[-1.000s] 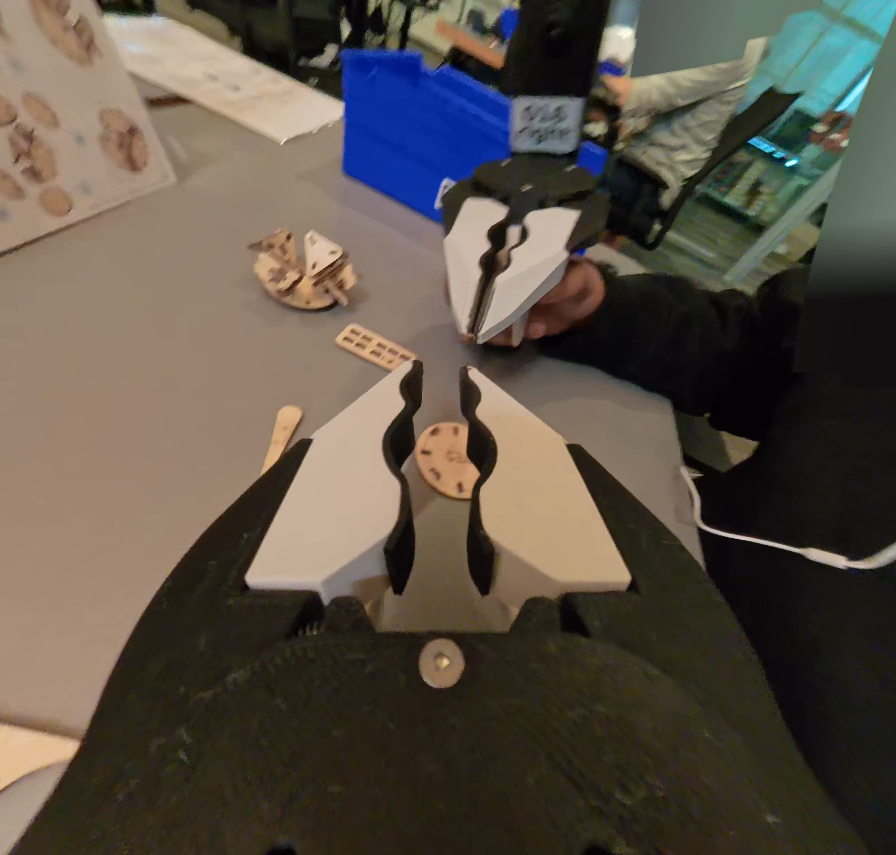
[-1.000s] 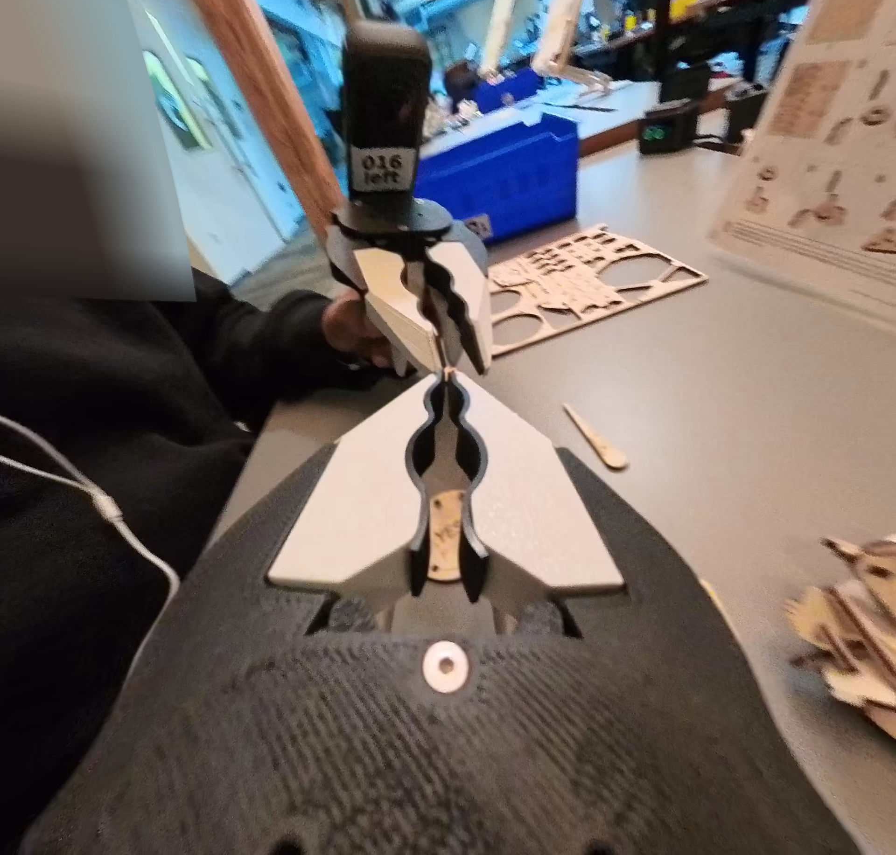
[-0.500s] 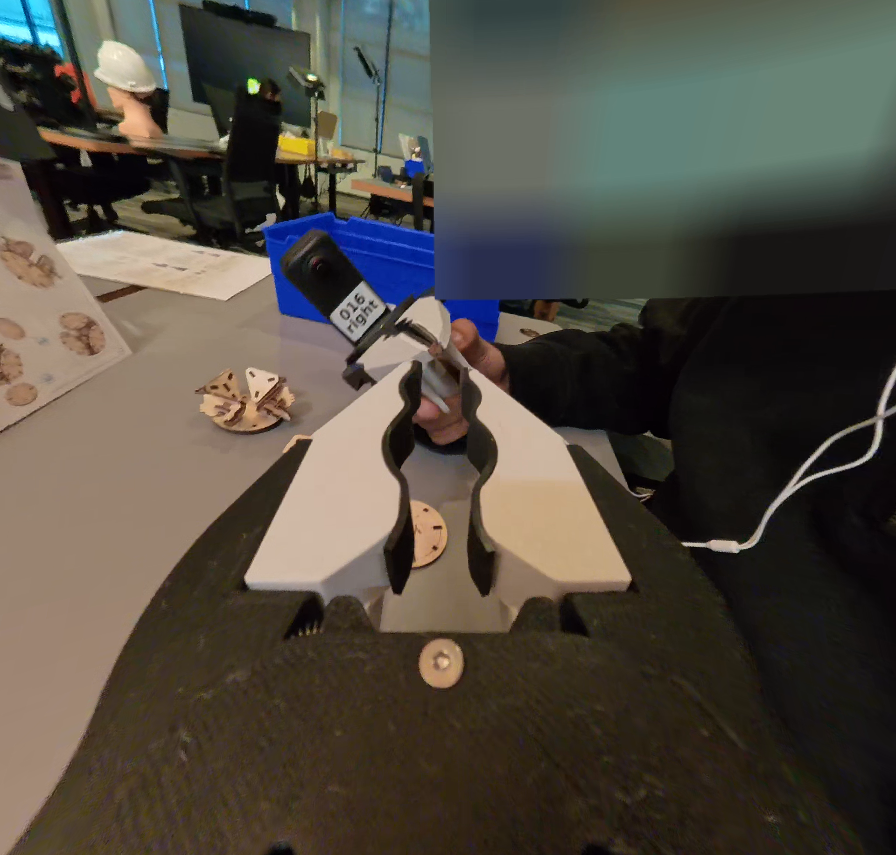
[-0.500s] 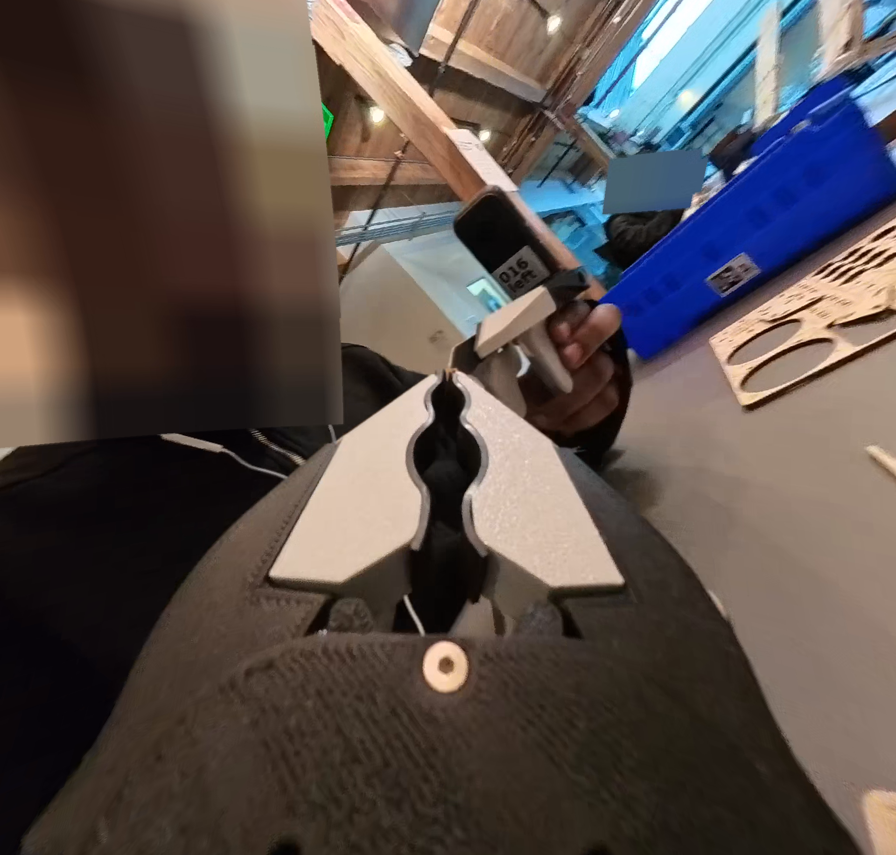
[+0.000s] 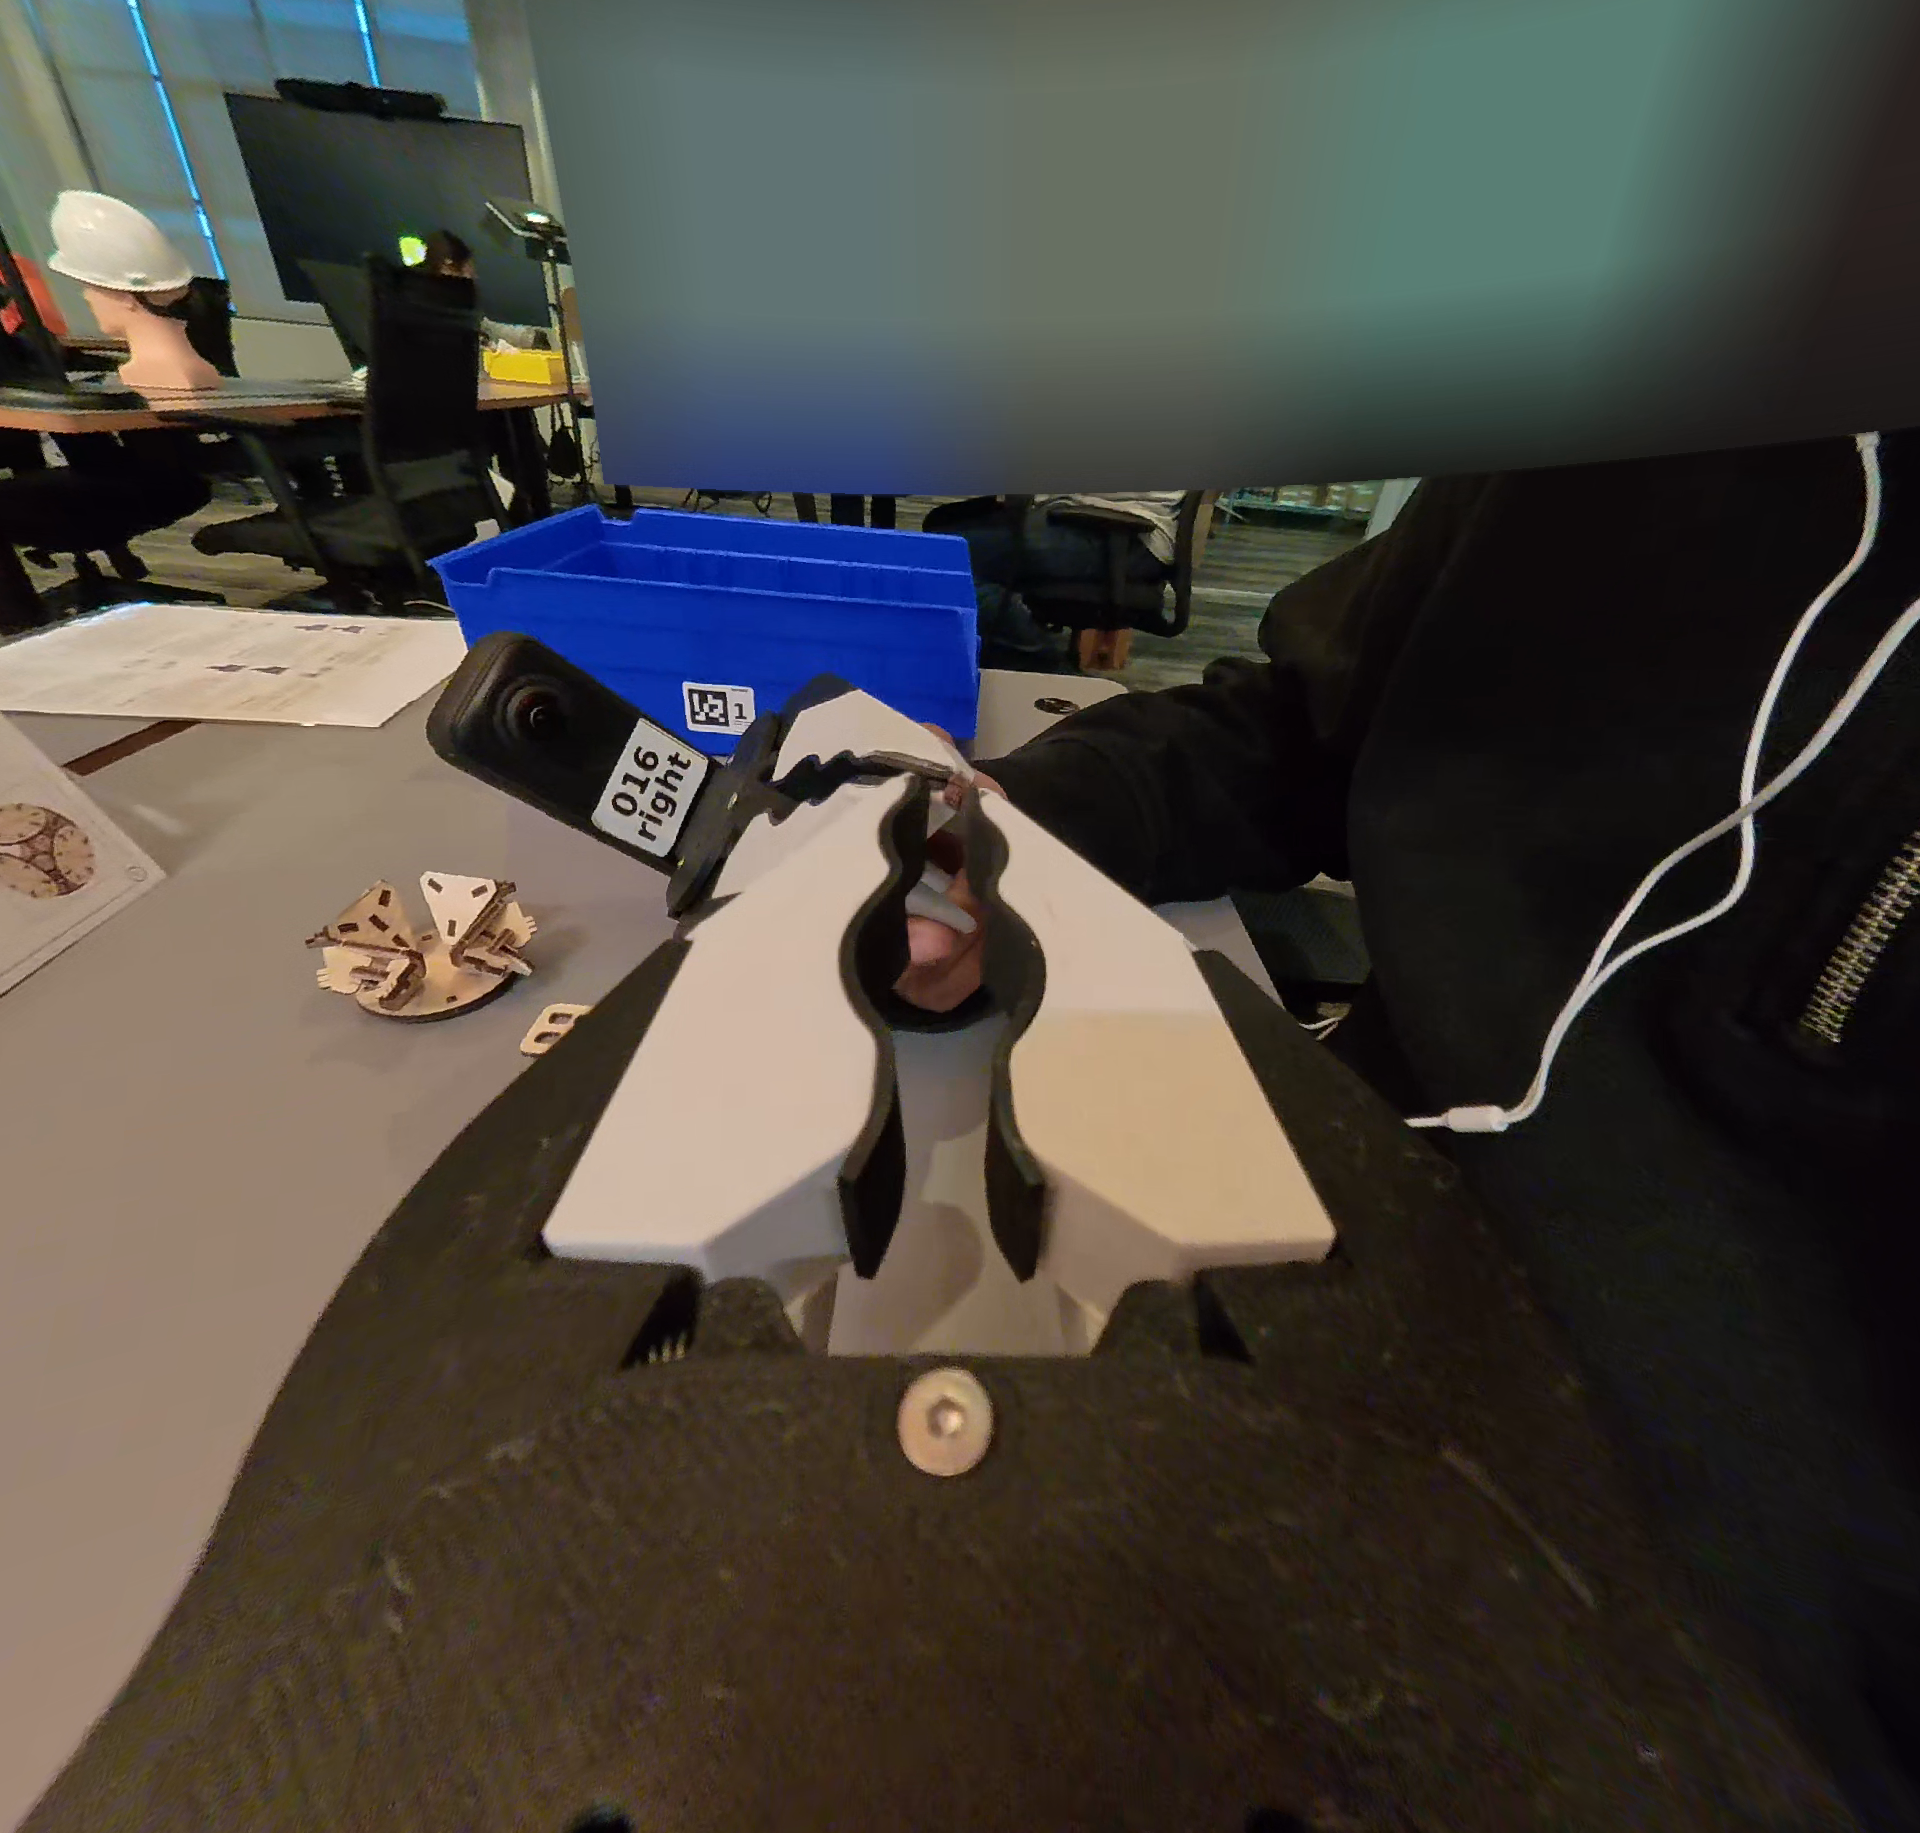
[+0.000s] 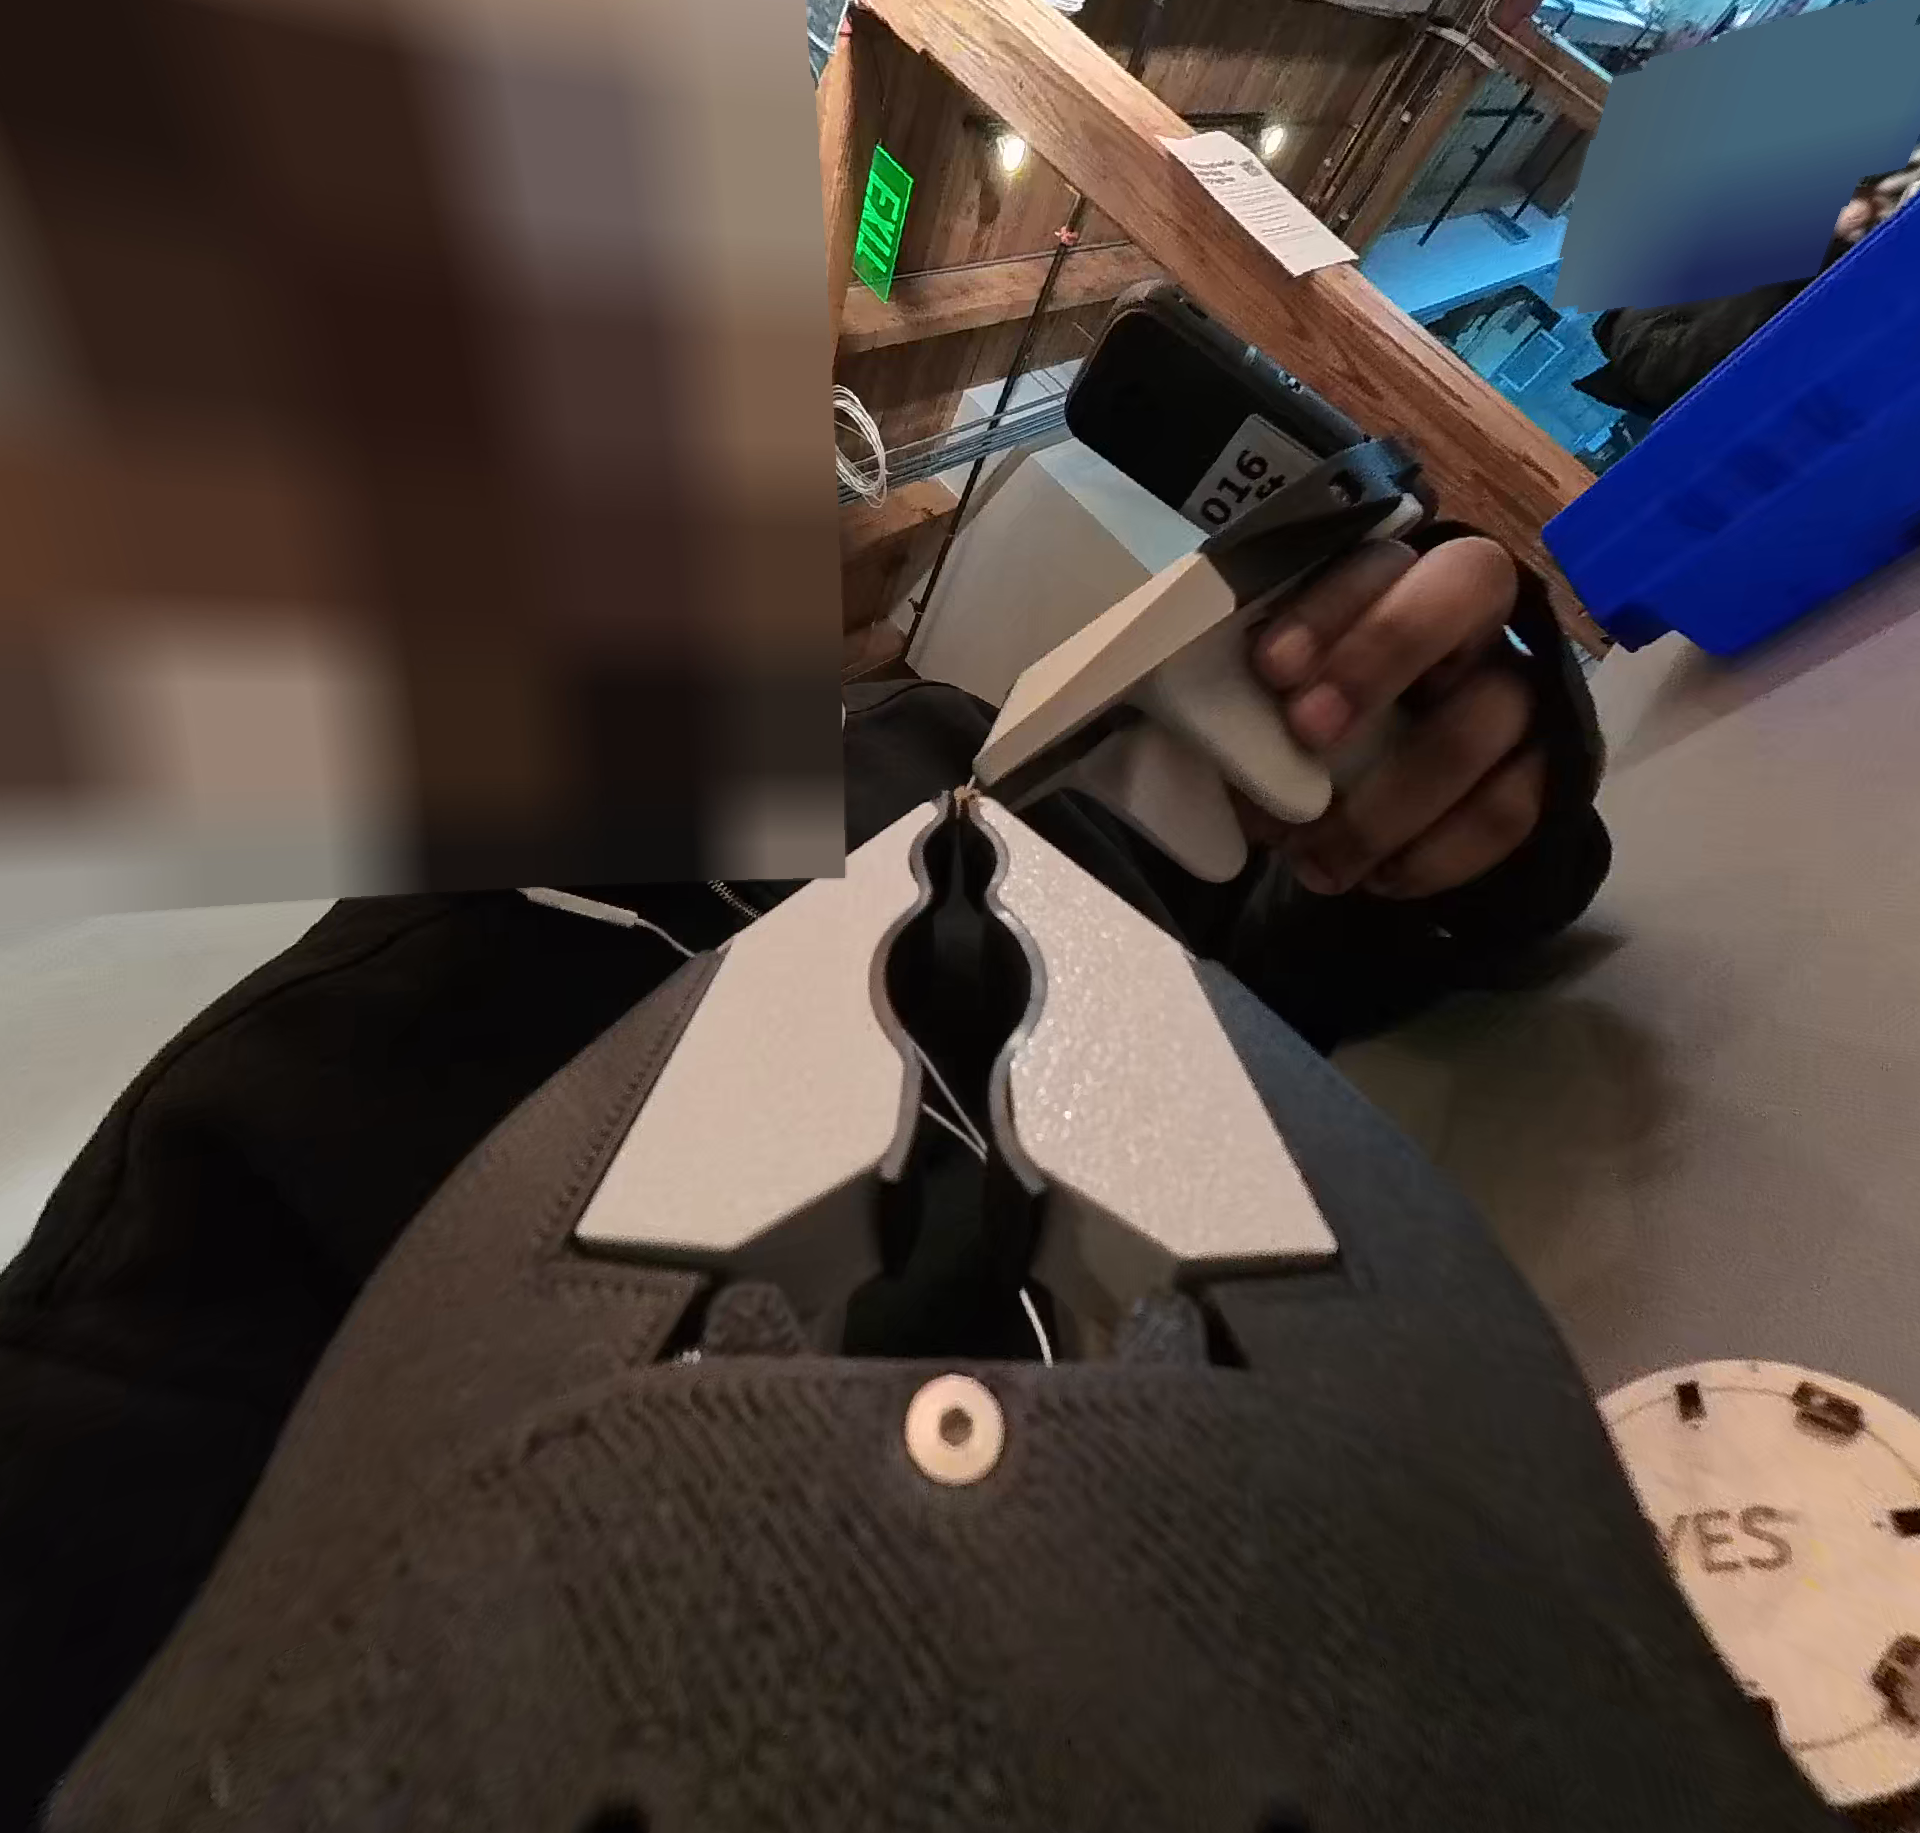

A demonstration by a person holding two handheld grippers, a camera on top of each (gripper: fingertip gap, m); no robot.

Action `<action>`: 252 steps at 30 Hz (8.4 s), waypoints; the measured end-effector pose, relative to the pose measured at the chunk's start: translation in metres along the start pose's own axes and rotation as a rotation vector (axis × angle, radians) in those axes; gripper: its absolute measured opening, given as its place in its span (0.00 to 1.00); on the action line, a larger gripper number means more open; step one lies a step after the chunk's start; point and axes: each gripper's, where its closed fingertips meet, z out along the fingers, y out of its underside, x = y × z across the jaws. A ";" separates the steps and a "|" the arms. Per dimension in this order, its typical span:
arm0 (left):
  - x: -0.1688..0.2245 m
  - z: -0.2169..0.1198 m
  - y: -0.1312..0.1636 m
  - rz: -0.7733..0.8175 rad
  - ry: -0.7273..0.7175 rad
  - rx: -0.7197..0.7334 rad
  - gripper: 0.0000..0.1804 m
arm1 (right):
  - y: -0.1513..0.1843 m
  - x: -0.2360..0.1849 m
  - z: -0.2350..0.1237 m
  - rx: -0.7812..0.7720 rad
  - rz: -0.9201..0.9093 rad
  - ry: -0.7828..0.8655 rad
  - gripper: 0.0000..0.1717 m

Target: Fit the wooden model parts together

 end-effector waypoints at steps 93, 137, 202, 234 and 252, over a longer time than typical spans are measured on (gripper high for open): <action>-0.024 -0.007 0.060 -0.788 0.153 -0.209 0.00 | 0.019 0.053 -0.036 -0.626 -1.255 0.804 0.08; -0.034 -0.007 0.057 -0.542 -0.005 -0.234 0.00 | 0.005 0.057 -0.039 -0.348 -0.571 0.799 0.00; -0.005 0.010 0.133 -0.325 -0.062 -0.676 0.30 | 0.061 0.069 -0.117 -0.441 -0.341 1.434 0.00; 0.044 0.051 0.141 0.041 -0.276 -0.776 0.00 | 0.108 0.043 -0.107 -0.941 -0.149 1.530 0.00; 0.046 0.054 0.149 0.124 -0.329 -0.801 0.00 | 0.108 0.048 -0.106 -1.062 -0.068 1.546 0.00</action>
